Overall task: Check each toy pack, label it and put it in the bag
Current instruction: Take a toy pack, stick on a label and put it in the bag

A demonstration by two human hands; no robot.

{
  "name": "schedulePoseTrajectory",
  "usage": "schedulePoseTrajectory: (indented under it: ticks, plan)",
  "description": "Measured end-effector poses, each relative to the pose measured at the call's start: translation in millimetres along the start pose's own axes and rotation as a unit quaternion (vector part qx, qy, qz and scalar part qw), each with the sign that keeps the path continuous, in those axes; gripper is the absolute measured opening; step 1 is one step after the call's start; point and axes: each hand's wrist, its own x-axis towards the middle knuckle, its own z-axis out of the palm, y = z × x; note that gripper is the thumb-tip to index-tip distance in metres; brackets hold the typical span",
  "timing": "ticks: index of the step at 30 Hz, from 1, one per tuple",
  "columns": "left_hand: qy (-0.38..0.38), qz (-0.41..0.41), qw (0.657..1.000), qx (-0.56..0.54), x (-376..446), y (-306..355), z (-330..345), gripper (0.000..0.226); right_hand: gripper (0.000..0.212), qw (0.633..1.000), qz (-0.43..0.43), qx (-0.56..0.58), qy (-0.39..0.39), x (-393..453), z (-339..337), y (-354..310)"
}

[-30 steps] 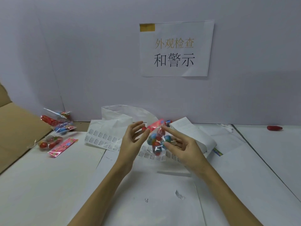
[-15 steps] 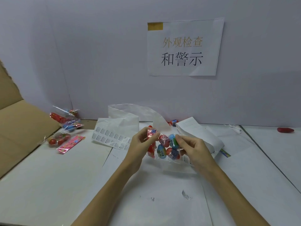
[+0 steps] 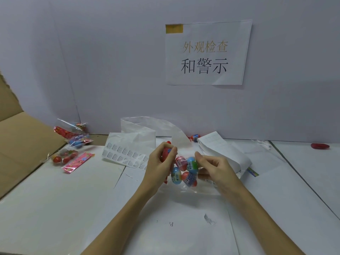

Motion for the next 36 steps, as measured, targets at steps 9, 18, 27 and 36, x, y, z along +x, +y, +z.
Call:
schedulePoseTrajectory:
  ticks: [9,18,27,36]
  plan:
    - [0.013,0.098,0.994,0.055,4.9,-4.7,0.6,0.014,0.041,0.999,0.017,0.046,0.009,1.8,2.3,3.2]
    - [0.067,0.108,0.987,0.097,4.8,-9.0,-2.8,0.014,0.043,0.983,0.055,0.089,-0.149,-3.8,7.2,4.7]
    - [0.079,0.035,0.992,0.095,12.9,-7.8,-9.9,0.036,0.055,0.985,0.023,0.091,-0.148,-2.6,6.6,6.5]
    - [-0.088,-0.1,0.983,-0.13,3.1,-1.0,-0.5,0.055,0.051,0.922,-0.318,-0.216,0.051,-3.5,7.6,9.7]
